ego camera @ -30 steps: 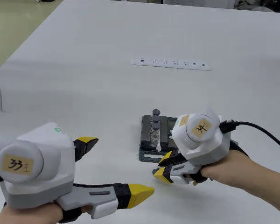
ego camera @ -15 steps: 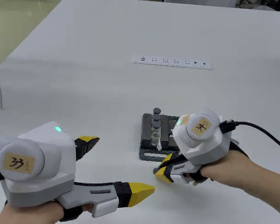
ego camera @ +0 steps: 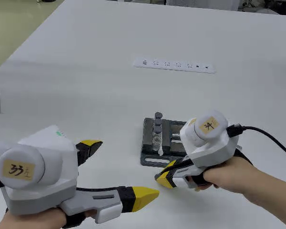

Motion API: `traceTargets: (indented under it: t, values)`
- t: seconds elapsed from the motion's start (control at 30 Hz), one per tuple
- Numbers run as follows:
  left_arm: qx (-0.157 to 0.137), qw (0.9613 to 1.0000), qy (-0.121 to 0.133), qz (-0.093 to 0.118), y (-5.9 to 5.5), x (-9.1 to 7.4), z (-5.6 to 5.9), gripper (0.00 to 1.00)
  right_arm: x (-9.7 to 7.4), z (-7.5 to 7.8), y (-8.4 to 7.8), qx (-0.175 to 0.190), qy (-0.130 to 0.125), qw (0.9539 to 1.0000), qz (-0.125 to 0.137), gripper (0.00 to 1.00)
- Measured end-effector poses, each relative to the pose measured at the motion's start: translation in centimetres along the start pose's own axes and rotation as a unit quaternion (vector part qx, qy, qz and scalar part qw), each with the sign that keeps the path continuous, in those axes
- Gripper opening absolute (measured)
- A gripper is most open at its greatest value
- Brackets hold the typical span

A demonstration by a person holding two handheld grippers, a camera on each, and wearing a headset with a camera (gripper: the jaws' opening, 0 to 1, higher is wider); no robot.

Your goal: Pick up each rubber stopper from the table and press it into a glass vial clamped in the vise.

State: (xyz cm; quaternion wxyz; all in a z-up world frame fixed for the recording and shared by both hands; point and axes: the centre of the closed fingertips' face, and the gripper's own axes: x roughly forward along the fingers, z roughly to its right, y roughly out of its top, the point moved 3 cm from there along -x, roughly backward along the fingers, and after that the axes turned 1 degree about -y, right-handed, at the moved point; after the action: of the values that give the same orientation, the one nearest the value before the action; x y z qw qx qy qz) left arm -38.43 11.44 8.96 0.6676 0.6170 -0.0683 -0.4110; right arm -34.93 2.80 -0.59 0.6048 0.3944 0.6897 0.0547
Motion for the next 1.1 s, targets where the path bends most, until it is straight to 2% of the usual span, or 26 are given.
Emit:
traceTargets:
  t: [0.07,0.1,0.13,0.2,0.27,0.3,0.33,0.47,0.5,0.57,0.63,0.67,0.8,0.87,0.9,0.93,1.0,1.1]
  values:
    - [0.007,1.0,-0.001,0.005,0.6,0.0,0.2,0.94,-0.2,0.1,-0.1,0.002,0.004,1.0,-0.003,0.04]
    - [0.008,0.9999,-0.002,0.01,1.0,-0.1,0.3,0.94,-0.6,0.1,0.1,0.011,0.007,0.9999,0.006,0.04]
    - [0.009,0.9999,-0.003,0.014,1.3,-0.1,0.3,0.94,-0.8,-0.3,0.6,0.052,0.023,0.9981,0.024,0.04]
    - [0.013,0.9997,-0.006,0.02,1.7,0.0,0.5,0.92,-1.8,-0.1,2.2,0.12,0.049,0.9884,0.079,0.04]
    - [0.018,0.9995,-0.008,0.026,2.4,0.1,0.8,0.91,-3.0,0.4,2.9,0.146,0.051,0.983,0.099,0.04]
    - [0.02,0.9993,-0.011,0.031,2.6,0.1,0.9,0.9,-3.5,0.3,3.3,0.164,0.06,0.9782,0.112,0.04]
    - [0.024,0.999,-0.012,0.036,3.0,0.1,1.0,0.89,-4.4,0.5,4.0,0.202,0.074,0.9665,0.14,0.04]
    - [0.033,0.9979,-0.023,0.051,3.9,0.2,1.6,0.84,-6.9,1.4,5.1,0.263,0.101,0.9395,0.195,0.04]
    - [0.035,0.9976,-0.027,0.055,4.2,0.3,1.8,0.81,-7.6,1.6,5.3,0.285,0.112,0.929,0.208,0.04]
    - [0.039,0.9968,-0.031,0.062,4.6,0.4,2.0,0.78,-8.6,1.5,5.4,0.302,0.119,0.9193,0.223,0.04]
    - [0.038,0.9962,-0.039,0.069,5.0,0.6,2.3,0.74,-9.7,1.1,5.5,0.32,0.137,0.9055,0.242,0.04]
    - [0.038,0.9957,-0.045,0.072,5.2,0.7,2.5,0.72,-10.3,0.8,5.6,0.344,0.157,0.8907,0.252,0.04]
    - [0.047,0.994,-0.054,0.082,5.8,0.9,3.0,0.63,-11.8,-0.1,5.8,0.378,0.187,0.8636,0.277,0.04]
    - [0.048,0.9929,-0.061,0.09,6.3,1.0,3.2,0.61,-12.5,-0.7,5.9,0.399,0.209,0.8451,0.288,0.04]
    - [0.047,0.9926,-0.064,0.092,6.4,1.0,3.3,0.59,-12.7,-1.0,6.0,0.408,0.218,0.8376,0.291,0.04]
    - [0.046,0.9917,-0.068,0.099,6.7,1.1,3.5,0.57,-13.0,-1.2,6.1,0.419,0.23,0.8262,0.299,0.04]
    - [0.049,0.9908,-0.071,0.104,7.1,1.1,3.7,0.54,-13.4,-1.9,6.2,0.44,0.252,0.8067,0.303,0.04]
    - [0.047,0.9895,-0.08,0.111,7.4,1.3,4.0,0.5,-13.8,-2.6,6.4,0.462,0.276,0.7849,0.307,0.04]
